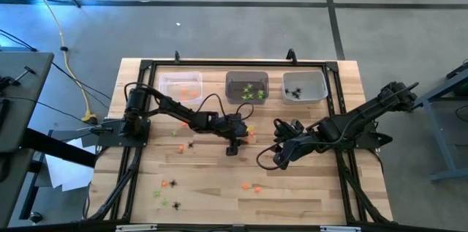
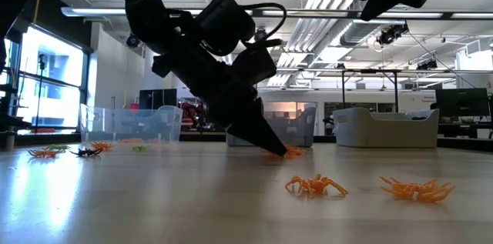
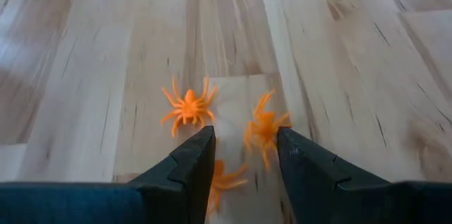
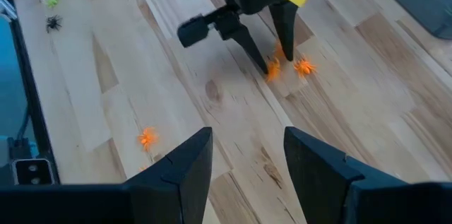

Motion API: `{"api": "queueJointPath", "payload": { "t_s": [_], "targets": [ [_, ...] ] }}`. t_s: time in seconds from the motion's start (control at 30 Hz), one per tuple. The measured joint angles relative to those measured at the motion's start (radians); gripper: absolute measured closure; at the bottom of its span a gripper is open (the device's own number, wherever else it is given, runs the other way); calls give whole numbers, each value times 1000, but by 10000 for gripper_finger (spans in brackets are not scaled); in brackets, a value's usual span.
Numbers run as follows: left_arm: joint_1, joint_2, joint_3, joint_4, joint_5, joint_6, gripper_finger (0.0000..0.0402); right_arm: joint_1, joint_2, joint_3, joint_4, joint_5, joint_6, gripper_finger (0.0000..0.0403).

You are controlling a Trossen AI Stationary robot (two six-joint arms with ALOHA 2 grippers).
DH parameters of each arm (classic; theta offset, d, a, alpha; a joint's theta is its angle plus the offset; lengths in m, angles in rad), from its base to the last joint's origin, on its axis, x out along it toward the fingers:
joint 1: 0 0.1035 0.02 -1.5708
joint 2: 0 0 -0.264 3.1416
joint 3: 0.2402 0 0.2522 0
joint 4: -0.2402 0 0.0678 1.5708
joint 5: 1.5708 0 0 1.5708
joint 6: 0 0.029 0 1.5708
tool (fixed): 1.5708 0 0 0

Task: Sort Halloween decoration
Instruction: Put the orange spider toy into the transparent bin

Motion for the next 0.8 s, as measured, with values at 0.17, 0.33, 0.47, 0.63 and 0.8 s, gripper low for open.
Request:
{"api": "queueJointPath", "payload": {
  "t_s": [0.17, 0.33, 0.47, 0.63, 0.8],
  "targets": [
    [0, 27, 3, 16, 0, -2, 261, 0, 0, 0, 0, 0, 0, 231],
    [0, 31, 3, 18, 0, -47, 262, 0, 0, 0, 1, 0, 0, 231],
    [0, 28, 0, 36, -2, -68, 278, 0, 0, 0, 1, 0, 0, 231],
    [1, 30, 0, 52, -5, -113, 323, 0, 0, 0, 1, 0, 0, 231],
    [1, 31, -1, 52, -6, -171, 385, 0, 0, 0, 1, 0, 0, 231]
  ]
}}
